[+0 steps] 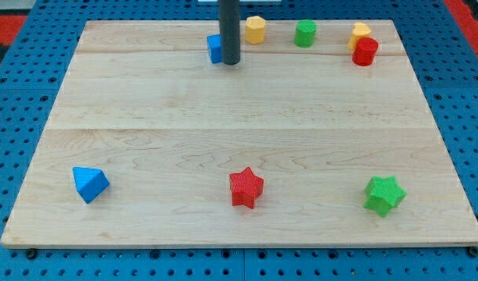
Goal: Push the blue cube closer to the yellow hexagon
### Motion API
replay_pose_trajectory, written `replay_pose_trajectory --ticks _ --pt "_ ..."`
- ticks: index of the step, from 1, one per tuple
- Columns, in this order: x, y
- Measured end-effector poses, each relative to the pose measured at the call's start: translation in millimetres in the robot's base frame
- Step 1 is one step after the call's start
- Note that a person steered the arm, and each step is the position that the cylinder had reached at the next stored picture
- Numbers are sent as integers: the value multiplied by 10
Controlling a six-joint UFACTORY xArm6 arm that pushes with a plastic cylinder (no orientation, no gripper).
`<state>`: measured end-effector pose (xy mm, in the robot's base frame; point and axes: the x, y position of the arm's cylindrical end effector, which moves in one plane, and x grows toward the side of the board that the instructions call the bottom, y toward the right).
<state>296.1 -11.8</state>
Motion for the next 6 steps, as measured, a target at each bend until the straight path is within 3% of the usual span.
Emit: replay_pose_trajectory --ticks 2,4,6 --pt "172 -1119" --pt "-284 -959" --pt "-389 0"
